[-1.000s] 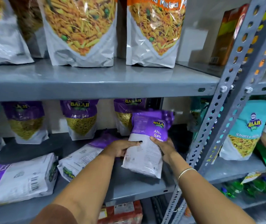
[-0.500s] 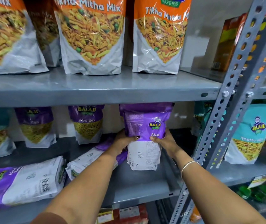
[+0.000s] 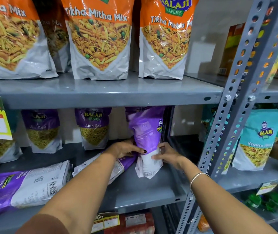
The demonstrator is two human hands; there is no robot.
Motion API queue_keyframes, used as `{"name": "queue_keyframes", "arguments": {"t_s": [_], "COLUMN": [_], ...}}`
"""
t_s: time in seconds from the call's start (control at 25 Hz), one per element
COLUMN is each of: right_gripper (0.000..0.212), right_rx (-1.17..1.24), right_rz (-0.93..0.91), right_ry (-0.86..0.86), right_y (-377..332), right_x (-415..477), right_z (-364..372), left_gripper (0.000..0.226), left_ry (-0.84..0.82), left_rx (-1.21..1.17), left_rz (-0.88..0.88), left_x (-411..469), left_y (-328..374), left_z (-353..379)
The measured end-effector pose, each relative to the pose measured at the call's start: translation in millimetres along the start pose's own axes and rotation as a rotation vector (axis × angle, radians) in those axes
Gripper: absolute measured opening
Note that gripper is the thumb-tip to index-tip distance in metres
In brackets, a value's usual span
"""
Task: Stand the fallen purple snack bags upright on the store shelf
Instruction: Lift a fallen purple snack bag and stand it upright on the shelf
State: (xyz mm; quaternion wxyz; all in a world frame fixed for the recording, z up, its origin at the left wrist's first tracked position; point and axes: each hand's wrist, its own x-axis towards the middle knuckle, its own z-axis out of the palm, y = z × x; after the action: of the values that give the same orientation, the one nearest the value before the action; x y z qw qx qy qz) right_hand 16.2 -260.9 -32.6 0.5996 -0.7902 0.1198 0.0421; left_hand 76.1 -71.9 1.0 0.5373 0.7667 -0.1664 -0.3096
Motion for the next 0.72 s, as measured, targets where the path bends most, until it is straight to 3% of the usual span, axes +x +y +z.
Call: {"name": "queue_keyframes", "arguments": {"t_s": [0.08,0.16,0.24,0.36,0.44,0.52,0.6,0.64,0.72], "right_gripper": [0.079,0.097,0.102,0.087,0.062,0.036,0.017,0.018,0.040], "right_rx": [-0.163,-0.215,-0.166,-0.180,-0.248,-0.259,-0.176,-0.081,0.135], "right_rz": [-0.021,-0.099,-0.147,-0.136,-0.114,-0.148,-0.128,-0.095,-0.029], "right_ry": [-0.085,-0.006,0.051,-0.096,-0.131,0.044,0.242,0.243,0.081], "right_y": [-4.6,-6.0,-3.5,-7.6,-15.7,-22.9,-25.2,-24.1,-14.5], "right_x": [-8.9,-12.6,-12.2,-14.3,-15.4,-14.0,-10.1,-8.3,-4.1], "right_z": [7.7,24.3,31.7,12.3,-8.3,-21.0,-22.4,-21.4,-20.2], "left_gripper": [0.062,0.048,0.037,0.032,0.030,0.066,0.091,0.095,0.082], "left_ry": [-0.048,-0.155,-0.253,-0.169,0.098,0.297,0.271,0.230,0.195], "left_rx": [0.020,0.074,0.170,0.274,0.217,0.125,0.131,0.149,0.125], "left_rz": [-0.010,-0.041,-0.119,-0.176,-0.070,0.033,0.060,0.051,0.097], "left_x": [-5.8,-9.1,-14.0,-20.8,-20.1,-11.9,-5.9,-4.2,2.0], "left_y": [7.6,13.4,18.9,23.8,20.3,12.0,7.1,6.7,4.3], "left_z": [1.2,-1.4,-10.7,-26.7,-30.2,-31.1,-22.5,-16.9,-10.3]}}
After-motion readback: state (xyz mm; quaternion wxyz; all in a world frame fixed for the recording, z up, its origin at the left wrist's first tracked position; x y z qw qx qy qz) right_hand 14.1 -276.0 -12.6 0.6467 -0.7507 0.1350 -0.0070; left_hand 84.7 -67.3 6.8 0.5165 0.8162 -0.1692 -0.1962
